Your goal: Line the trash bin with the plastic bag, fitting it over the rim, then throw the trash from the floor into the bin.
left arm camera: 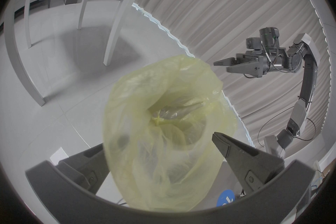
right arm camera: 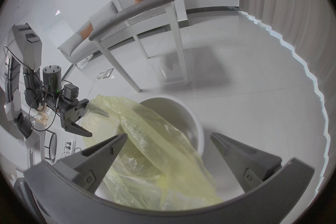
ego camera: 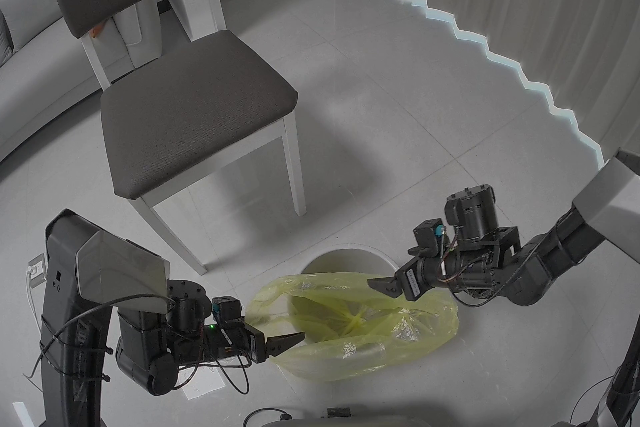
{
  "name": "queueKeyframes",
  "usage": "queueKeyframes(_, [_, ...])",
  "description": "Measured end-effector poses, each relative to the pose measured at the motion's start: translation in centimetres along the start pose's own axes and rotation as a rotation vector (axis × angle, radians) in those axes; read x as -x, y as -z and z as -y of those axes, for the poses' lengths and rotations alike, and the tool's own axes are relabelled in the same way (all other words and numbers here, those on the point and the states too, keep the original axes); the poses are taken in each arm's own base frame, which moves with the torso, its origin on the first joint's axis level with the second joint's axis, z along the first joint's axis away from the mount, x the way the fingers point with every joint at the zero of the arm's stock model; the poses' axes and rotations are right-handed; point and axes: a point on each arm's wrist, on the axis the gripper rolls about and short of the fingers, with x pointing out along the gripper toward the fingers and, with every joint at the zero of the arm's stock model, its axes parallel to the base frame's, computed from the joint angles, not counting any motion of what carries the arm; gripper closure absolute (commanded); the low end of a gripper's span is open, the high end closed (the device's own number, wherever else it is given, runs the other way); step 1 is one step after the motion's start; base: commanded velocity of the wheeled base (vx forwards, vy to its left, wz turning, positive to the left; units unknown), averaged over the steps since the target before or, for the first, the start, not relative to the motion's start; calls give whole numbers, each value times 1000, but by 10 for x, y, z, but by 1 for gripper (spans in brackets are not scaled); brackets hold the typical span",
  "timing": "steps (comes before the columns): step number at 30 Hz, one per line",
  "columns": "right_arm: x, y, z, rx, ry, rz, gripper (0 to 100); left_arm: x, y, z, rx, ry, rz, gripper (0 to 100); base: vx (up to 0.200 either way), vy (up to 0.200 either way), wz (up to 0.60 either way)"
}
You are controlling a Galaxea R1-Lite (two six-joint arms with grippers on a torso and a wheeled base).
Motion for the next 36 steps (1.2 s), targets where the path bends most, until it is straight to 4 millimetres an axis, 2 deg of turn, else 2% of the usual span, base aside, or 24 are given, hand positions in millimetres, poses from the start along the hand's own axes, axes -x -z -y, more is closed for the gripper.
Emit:
queueKeyframes(6, [-15, 4, -14, 21, -73, -20, 0, 1, -4, 3, -9, -7, 14, 0, 0, 0, 0])
queueKeyframes(14, [-33, 8, -14, 30, -79, -37, 0, 3, -7, 6, -15, -7, 23, 0, 0, 0, 0])
queueKeyframes(15, [-36, 8, -13, 33, -78, -36, 100, 4, -8, 6, -14, -7, 25, 0, 0, 0, 0])
queueKeyframes(22, [-48, 5, -8, 32, -72, -62, 100, 5, -10, 5, -14, -11, 35, 0, 0, 0, 0])
queueKeyframes(26, [-52, -3, -3, 28, -65, -63, 100, 4, -12, 3, -13, -14, 45, 0, 0, 0, 0])
queueKeyframes(36, [-40, -34, 7, 37, -44, -21, 100, 1, -17, 1, -21, -44, 74, 0, 0, 0, 0])
